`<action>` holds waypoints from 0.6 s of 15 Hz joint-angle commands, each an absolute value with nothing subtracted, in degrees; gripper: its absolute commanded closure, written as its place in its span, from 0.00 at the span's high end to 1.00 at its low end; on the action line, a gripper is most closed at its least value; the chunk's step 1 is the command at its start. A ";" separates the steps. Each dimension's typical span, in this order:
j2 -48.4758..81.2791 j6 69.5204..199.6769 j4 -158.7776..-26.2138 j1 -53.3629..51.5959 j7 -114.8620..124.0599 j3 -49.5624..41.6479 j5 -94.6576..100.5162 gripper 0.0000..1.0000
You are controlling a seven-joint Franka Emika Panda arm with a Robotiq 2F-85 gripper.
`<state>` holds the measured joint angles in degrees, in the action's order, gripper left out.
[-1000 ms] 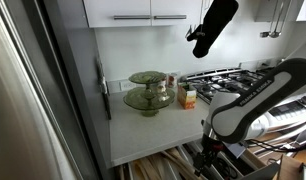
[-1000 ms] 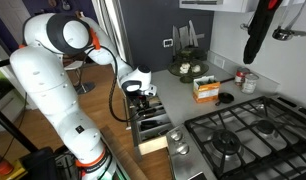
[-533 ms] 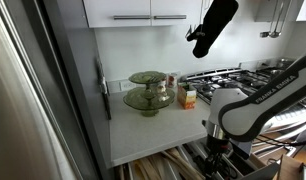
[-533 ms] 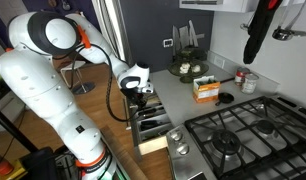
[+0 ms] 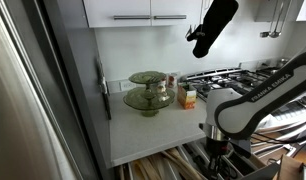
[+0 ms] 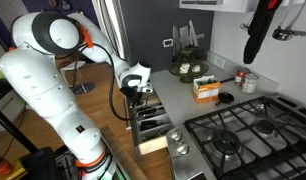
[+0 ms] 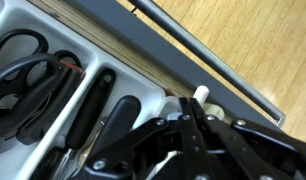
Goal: Put the wooden cooking sticks in the open drawer
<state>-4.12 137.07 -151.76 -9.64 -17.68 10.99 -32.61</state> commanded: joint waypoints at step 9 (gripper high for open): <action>4.55 135.49 -143.19 -10.23 -22.67 11.43 -37.71 0.00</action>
